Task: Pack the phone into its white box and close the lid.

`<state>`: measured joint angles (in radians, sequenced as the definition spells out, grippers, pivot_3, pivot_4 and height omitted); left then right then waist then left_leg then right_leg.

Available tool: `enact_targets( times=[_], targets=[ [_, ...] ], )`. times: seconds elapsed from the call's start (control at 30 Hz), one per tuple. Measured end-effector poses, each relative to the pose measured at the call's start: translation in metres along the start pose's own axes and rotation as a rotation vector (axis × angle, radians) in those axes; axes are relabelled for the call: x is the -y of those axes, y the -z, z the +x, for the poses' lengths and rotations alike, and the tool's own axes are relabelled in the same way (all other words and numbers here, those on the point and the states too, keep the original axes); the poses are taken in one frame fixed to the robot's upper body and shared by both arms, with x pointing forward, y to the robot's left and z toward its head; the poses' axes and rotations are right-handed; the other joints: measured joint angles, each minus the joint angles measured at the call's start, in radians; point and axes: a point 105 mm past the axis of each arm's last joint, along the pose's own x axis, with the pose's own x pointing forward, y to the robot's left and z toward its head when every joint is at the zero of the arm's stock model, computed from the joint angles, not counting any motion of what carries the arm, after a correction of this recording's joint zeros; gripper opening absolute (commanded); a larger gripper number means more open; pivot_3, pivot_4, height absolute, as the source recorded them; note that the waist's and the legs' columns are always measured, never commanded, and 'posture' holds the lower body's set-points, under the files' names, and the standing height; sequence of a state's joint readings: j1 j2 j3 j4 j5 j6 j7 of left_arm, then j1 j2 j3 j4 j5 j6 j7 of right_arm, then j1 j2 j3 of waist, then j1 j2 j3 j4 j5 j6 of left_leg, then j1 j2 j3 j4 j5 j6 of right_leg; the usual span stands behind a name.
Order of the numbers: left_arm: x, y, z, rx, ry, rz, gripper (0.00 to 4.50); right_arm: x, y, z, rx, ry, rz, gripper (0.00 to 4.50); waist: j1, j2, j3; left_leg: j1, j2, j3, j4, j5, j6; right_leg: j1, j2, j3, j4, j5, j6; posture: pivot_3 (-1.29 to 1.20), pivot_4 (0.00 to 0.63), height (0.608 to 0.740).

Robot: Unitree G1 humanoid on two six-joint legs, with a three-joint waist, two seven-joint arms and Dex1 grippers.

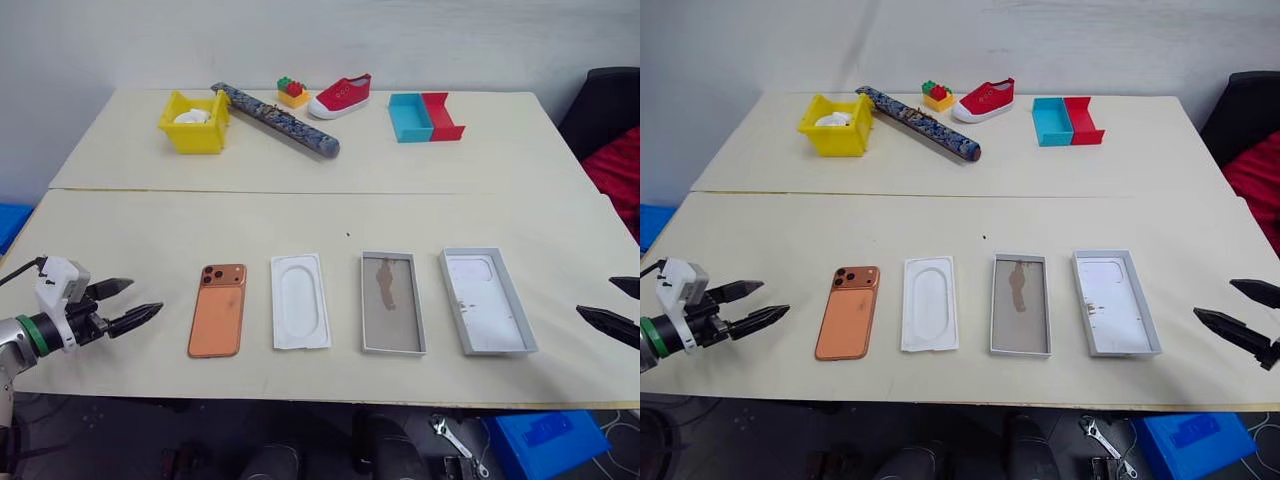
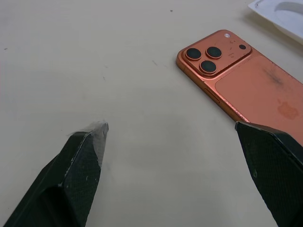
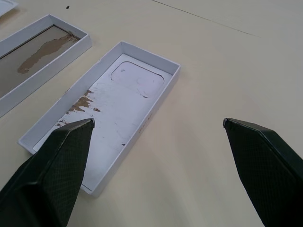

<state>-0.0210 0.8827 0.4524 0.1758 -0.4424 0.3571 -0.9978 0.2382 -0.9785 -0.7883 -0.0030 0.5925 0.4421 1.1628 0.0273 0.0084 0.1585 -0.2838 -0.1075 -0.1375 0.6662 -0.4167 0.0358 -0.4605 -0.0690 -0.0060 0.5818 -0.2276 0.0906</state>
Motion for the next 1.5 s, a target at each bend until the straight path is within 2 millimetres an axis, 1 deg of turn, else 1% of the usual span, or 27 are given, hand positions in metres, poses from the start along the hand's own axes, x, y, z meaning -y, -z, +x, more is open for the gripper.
enact_targets(
  times=[0.13,0.33,0.63,0.73,0.83,0.9,1.0,1.03,1.13,1.2,1.27,1.37,1.5],
  targets=[
    [-0.001,-0.001,0.0,0.002,-0.002,0.001,4.5,-0.001,0.001,0.001,-0.005,0.004,0.006,4.45,0.0,0.0,0.0,0.0,0.0,0.0,0.0,0.0,0.0,0.0,0.0,0.0,0.0,0.0,0.0,0.0,0.15,0.74],
    [0.0,0.01,-0.003,-0.035,-0.02,-0.02,4.5,0.001,-0.002,0.002,0.005,0.011,0.008,4.45,-0.001,0.0,0.0,0.0,0.0,0.001,0.0,0.0,0.0,0.0,0.0,0.0,0.0,0.0,0.0,0.0,0.15,0.74],
    [-0.001,0.015,-0.005,-0.049,-0.038,-0.027,4.5,0.0,0.0,0.01,-0.011,0.001,0.013,4.45,0.001,0.0,0.0,0.0,0.0,0.001,0.0,0.0,0.0,0.0,0.0,0.0,0.0,0.0,0.0,0.0,0.15,0.74],
    [0.0,0.014,-0.005,-0.047,-0.037,-0.026,4.5,-0.001,-0.005,0.012,0.0,0.004,-0.003,4.45,0.0,0.0,0.0,0.0,0.0,0.001,0.0,0.0,0.0,0.0,0.0,0.0,0.0,0.0,0.0,0.0,0.15,0.74],
    [0.002,0.013,-0.003,-0.044,-0.02,-0.04,4.5,-0.007,-0.014,0.017,0.007,-0.013,-0.041,4.45,0.0,0.0,0.0,0.0,0.0,0.001,0.0,0.0,0.0,0.0,0.0,0.0,0.001,0.0,0.0,0.0,0.15,0.74],
    [0.007,0.009,-0.001,-0.037,0.006,-0.04,4.5,-0.014,-0.019,0.021,0.007,-0.037,-0.06,4.45,0.0,0.0,0.0,0.0,0.0,0.001,0.0,0.0,0.0,0.0,0.0,0.0,0.001,0.0,0.0,0.0,0.15,0.74],
    [0.017,-0.002,0.004,-0.015,0.069,-0.075,4.5,-0.031,-0.026,0.031,0.002,-0.107,-0.08,4.45,0.0,0.0,0.0,0.0,0.0,0.001,0.001,0.0,0.0,0.0,0.0,0.0,0.001,0.0,0.0,0.0,0.15,0.74],
    [0.023,-0.006,0.006,-0.006,0.1,-0.098,4.5,-0.037,-0.03,0.034,0.005,-0.13,-0.084,4.45,0.0,0.0,0.0,0.0,0.0,0.001,0.001,0.0,0.0,0.0,0.0,0.0,0.002,0.0,0.0,0.0,0.15,0.74],
    [0.05,-0.021,0.015,-0.005,0.254,-0.182,4.5,-0.062,-0.044,0.047,0.015,-0.244,-0.12,4.45,0.0,0.0,0.0,-0.001,0.0,0.0,0.002,0.0,0.0,0.0,0.0,0.0,0.003,0.0,0.0,0.0,0.15,0.74],
    [0.067,-0.031,0.019,-0.044,0.354,-0.231,4.5,-0.082,-0.054,0.057,0.029,-0.326,-0.168,4.45,-0.001,-0.001,0.0,0.0,0.0,0.0,0.002,0.0,0.0,0.0,0.0,0.0,0.003,0.0,0.0,0.0,0.15,0.74],
    [0.08,-0.038,0.023,-0.095,0.424,-0.268,4.5,-0.1,-0.061,0.068,0.044,-0.395,-0.211,4.45,-0.001,-0.001,0.0,0.0,0.0,0.0,0.002,0.0,0.0,0.0,0.0,0.0,0.003,0.0,0.0,0.0,0.15,0.74],
    [0.093,-0.04,0.035,-0.173,0.492,-0.356,4.5,-0.121,-0.069,0.083,0.062,-0.487,-0.259,4.45,-0.002,-0.001,0.001,-0.001,0.0,0.0,0.002,0.0,0.0,-0.001,0.0,0.0,0.004,0.0,0.0,0.0,0.15,0.74],
    [0.108,-0.044,0.048,-0.272,0.56,-0.48,4.5,-0.144,-0.076,0.098,0.085,-0.582,-0.308,4.45,-0.001,-0.002,0.001,-0.002,0.0,-0.001,0.003,0.0,0.0,-0.002,0.0,-0.002,0.005,0.0,0.0,0.0,0.15,0.74]
  ],
)
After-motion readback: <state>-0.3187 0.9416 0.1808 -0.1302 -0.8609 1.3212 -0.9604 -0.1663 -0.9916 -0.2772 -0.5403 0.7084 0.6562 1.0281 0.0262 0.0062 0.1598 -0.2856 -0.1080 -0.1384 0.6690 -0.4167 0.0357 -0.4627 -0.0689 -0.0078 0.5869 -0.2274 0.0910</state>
